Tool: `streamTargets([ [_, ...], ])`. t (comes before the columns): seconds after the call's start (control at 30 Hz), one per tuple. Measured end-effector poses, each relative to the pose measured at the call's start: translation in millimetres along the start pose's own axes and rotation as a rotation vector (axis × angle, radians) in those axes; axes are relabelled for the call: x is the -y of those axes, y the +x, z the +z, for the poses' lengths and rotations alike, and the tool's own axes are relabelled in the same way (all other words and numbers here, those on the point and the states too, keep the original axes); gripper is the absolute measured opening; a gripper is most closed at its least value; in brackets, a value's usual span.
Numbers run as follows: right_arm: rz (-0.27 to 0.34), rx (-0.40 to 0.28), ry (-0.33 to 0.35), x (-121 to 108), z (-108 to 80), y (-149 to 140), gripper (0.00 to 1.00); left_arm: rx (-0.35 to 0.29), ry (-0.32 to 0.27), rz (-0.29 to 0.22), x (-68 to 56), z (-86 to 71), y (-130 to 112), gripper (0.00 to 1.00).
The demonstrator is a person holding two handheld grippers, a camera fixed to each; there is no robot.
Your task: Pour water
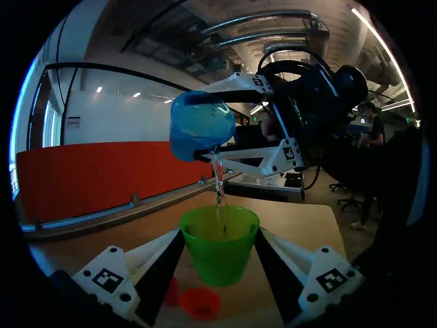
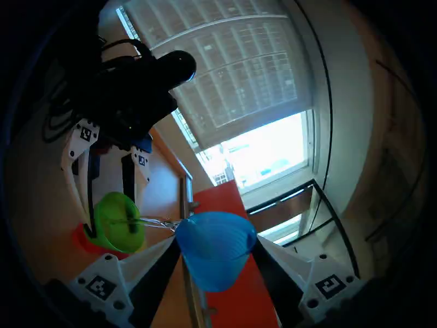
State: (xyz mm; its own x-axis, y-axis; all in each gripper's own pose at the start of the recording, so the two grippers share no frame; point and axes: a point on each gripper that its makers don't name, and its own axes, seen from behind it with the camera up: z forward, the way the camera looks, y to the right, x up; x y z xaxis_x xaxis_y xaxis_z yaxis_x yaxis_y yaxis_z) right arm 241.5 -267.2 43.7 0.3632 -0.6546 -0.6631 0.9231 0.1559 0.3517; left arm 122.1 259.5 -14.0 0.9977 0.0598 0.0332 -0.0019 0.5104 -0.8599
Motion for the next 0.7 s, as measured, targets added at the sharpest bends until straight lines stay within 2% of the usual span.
streamTargets([
  [0.7,-0.101,0.012,-0.034,-9.5,-0.9,-2.0,0.91,-0.001,-0.002,0.009,-3.0,3.1,1.6,0.86],
])
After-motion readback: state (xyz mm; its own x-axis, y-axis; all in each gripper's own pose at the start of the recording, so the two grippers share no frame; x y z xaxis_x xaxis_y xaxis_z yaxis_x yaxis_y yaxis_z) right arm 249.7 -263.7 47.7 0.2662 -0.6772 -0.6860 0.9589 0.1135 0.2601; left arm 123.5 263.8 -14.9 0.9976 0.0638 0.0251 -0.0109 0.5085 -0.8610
